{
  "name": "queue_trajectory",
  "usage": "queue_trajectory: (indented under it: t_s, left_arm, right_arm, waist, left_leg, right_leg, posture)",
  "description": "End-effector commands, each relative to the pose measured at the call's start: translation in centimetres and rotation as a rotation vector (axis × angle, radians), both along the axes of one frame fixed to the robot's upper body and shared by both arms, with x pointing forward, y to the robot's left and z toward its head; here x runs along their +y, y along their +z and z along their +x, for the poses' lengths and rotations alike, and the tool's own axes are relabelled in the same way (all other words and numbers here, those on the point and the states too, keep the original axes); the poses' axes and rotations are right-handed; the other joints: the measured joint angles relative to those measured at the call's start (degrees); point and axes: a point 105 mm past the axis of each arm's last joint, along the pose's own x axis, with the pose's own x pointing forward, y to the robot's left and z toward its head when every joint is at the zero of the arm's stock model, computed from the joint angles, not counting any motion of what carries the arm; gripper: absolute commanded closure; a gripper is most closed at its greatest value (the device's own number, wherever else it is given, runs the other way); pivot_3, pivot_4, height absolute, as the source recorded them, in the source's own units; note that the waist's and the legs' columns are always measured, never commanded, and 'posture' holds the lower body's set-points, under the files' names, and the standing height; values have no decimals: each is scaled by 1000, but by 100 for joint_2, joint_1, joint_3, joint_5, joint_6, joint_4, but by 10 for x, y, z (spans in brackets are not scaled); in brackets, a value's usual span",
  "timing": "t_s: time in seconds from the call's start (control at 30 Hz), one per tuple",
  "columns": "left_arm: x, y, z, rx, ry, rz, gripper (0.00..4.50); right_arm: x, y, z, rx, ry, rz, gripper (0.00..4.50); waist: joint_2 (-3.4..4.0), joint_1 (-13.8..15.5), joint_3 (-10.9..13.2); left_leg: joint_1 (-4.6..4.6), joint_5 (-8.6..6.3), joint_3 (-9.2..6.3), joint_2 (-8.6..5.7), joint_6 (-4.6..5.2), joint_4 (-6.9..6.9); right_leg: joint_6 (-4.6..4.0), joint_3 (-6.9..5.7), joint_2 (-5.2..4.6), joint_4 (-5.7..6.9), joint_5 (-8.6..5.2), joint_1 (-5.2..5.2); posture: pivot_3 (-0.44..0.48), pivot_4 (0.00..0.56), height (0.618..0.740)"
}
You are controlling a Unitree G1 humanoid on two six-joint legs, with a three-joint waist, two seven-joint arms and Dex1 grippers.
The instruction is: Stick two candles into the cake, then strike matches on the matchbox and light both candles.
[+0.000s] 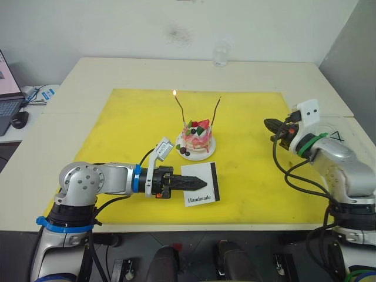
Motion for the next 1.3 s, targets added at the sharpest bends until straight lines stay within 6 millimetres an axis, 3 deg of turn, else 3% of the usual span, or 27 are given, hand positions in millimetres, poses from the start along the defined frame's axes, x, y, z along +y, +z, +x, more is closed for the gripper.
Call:
queue_trajectory:
  t_s: [0.03, 0.27, 0.53, 0.8, 0.93, 1.2, 1.3]
  left_arm:
    - [0, 4, 0, -23, -17, -11, 4500]
    - [1, 6, 4, -28, -21, -12, 4500]
    - [10, 9, 3, -31, -15, 7, 4500]
    - [9, 8, 2, -45, -16, 12, 4500]
    - [6, 7, 4, -37, -27, 9, 4500]
    - [4, 14, 14, -49, -27, -12, 4500]
    - [1, 13, 14, -45, -26, -17, 4500]
  right_arm:
    - [13, 30, -21, -70, 144, -16, 4471]
    - [27, 38, -42, -125, 287, -52, 4471]
    - [95, 84, -40, -235, 410, 10, 4471]
    - [75, 64, -72, -222, 529, -127, 4471]
    - [63, 32, -85, -166, 628, -369, 4471]
    - [69, 36, -98, -204, 713, -352, 4471]
    - [73, 26, -99, -228, 736, -440, 4471]
  waist:
    - [0, 0, 0]
    - [0, 9, 0]
    - [3, -46, 2]
    - [3, 160, 3]
    - [2, 141, 3]
    - [1, 106, 4]
    - [1, 111, 4]
  left_leg:
    - [0, 0, 0, 0, 0, 0]
    - [-3, 0, 0, -1, 0, 0]
    - [5, 0, -2, 5, 0, 0]
    - [-32, -1, -43, -6, 0, -3]
    - [-31, -3, -42, -23, 2, 1]
    - [1, 2, -14, -7, 5, 6]
    - [-1, 1, -22, 1, 5, 2]
  right_leg:
    - [0, 0, 1, -1, 0, 0]
    - [1, -1, 1, -6, -1, 0]
    - [-7, 0, 11, 5, 5, -4]
    - [-5, -28, -35, -13, -1, -4]
    - [24, -25, -52, -26, -15, 2]
    - [-2, -19, -2, 1, 1, 5]
    - [-3, -27, 7, 1, -1, 3]
  posture:
    - [0, 150, 740]
    - [0, 150, 740]
    - [0, 150, 740]
    - [0, 150, 740]
    - [0, 150, 740]
    - [0, 150, 740]
    - [0, 150, 740]
